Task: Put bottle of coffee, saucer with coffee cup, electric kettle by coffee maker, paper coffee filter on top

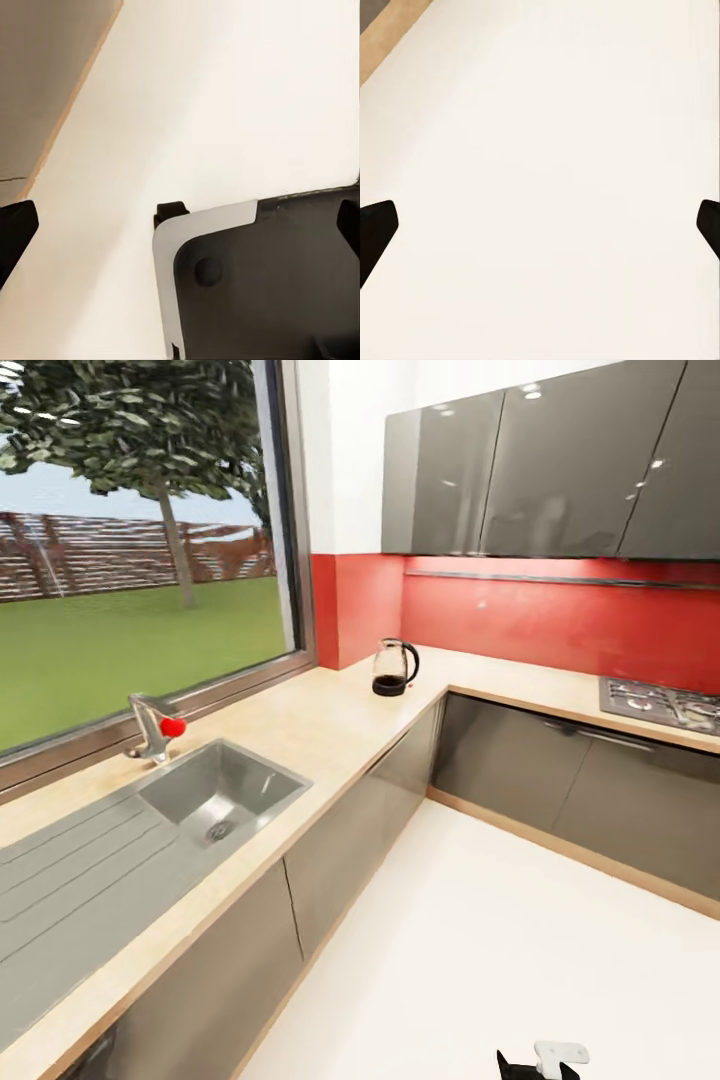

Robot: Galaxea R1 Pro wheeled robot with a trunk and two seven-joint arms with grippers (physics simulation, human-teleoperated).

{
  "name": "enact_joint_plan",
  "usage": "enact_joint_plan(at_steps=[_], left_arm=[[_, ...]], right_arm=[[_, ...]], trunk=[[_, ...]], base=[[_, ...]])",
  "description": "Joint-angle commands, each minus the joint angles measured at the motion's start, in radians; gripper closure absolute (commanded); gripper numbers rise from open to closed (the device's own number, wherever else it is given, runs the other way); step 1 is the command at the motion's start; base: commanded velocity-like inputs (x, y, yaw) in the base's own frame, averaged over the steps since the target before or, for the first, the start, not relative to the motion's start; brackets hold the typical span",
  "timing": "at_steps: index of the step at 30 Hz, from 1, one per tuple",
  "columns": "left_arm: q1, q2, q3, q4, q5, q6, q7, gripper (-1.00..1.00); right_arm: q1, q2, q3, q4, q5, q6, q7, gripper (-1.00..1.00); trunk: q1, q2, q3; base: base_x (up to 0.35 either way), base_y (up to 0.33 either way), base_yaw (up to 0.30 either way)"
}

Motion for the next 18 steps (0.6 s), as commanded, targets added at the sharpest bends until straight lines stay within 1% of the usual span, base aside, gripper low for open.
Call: enact_joint_plan(at_steps=[1, 18], left_arm=[[0.000, 0.001, -0.004, 0.001, 0.010, -0.004, -0.002, -1.00], [0.000, 0.001, -0.004, 0.001, 0.010, -0.011, -0.002, -1.00]], right_arm=[[-0.001, 0.000, -0.009, 0.001, 0.004, -0.003, 0.006, -1.00], [-0.001, 0.000, -0.009, 0.000, 0.001, -0.003, 0.001, -1.00]], trunk=[[0.001, -0.001, -0.001], [0.001, -0.001, 0.006]], base=[[0.243, -0.196, -0.299], [0.243, -0.196, -0.299]])
